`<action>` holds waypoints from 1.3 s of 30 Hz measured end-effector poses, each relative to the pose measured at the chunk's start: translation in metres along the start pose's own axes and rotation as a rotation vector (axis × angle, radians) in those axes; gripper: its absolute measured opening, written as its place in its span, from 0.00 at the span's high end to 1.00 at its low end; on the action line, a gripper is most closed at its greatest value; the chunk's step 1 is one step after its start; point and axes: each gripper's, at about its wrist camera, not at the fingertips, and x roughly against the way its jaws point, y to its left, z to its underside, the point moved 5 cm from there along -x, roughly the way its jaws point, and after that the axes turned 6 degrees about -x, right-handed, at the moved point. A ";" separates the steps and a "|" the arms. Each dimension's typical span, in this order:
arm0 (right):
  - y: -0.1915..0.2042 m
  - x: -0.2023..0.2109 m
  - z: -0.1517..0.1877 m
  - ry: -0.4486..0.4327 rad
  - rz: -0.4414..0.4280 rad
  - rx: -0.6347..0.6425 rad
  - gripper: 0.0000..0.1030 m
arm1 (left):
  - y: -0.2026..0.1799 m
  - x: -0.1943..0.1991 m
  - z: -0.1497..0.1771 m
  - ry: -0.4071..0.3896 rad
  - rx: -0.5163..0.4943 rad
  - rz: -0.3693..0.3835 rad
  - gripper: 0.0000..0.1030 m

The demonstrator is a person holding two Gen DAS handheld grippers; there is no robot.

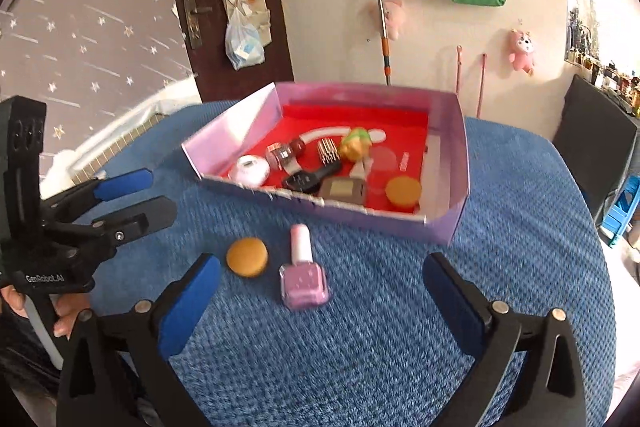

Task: Organize rigid objects
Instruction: 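Lift both open tools back out of the tray, then grasp the orange round compact with the left tool while the right tool grasps the pink nail polish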

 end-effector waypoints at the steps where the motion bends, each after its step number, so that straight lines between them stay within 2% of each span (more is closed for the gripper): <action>1: -0.001 -0.003 0.002 0.008 0.002 -0.001 0.00 | 0.001 -0.004 0.004 0.016 0.003 0.000 0.13; 6: -0.006 -0.021 0.017 0.056 0.004 -0.016 0.00 | 0.004 -0.020 0.023 0.100 0.011 0.004 0.13; 14: -0.008 -0.034 0.023 0.098 0.008 -0.017 0.00 | 0.007 -0.032 0.032 0.163 0.021 0.019 0.13; 25: -0.008 -0.045 0.026 0.146 0.022 -0.004 0.00 | 0.006 -0.042 0.035 0.214 -0.008 0.031 0.13; 33: -0.009 -0.054 0.024 0.179 0.020 0.014 0.00 | -0.004 -0.049 0.031 0.236 -0.082 0.043 0.14; 36: -0.007 -0.058 0.022 0.187 0.025 0.034 0.01 | -0.007 -0.052 0.028 0.248 -0.101 0.049 0.18; 39: -0.007 -0.062 0.021 0.199 0.020 0.039 0.07 | -0.010 -0.056 0.025 0.264 -0.112 0.063 0.22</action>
